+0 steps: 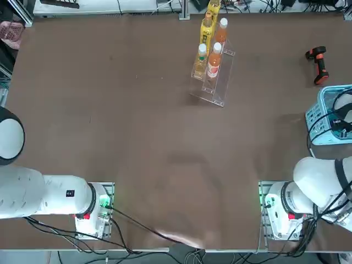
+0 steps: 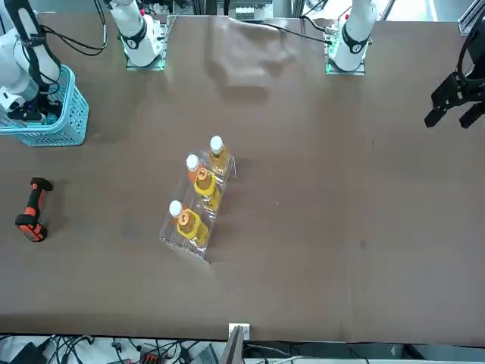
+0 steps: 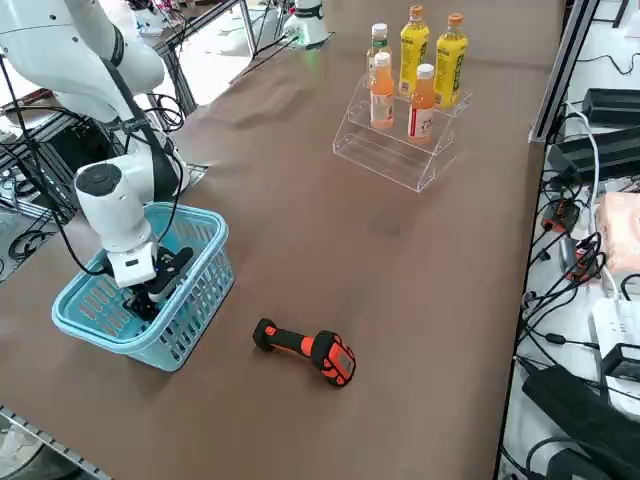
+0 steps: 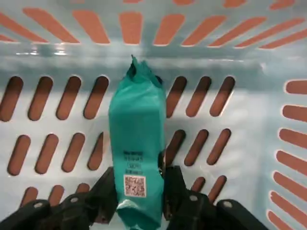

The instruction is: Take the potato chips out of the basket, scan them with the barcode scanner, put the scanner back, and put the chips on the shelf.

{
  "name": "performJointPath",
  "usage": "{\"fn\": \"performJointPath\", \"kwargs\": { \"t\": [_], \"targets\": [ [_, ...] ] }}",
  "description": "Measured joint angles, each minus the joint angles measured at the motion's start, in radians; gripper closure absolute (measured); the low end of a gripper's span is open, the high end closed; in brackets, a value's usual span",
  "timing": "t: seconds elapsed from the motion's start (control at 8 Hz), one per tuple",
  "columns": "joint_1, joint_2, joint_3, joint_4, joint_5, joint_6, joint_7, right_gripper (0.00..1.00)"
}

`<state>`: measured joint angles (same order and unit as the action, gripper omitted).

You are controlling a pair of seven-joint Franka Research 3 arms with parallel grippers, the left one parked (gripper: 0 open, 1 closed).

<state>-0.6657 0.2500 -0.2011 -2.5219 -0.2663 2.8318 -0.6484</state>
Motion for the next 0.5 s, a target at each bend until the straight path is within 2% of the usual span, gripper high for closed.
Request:
{"fn": "performJointPath", "kwargs": {
  "t": [0.5],
  "targets": [
    [0.003, -0.020, 0.006, 0.004, 0.000, -0.005, -0.002, 0.56]
  ]
}}
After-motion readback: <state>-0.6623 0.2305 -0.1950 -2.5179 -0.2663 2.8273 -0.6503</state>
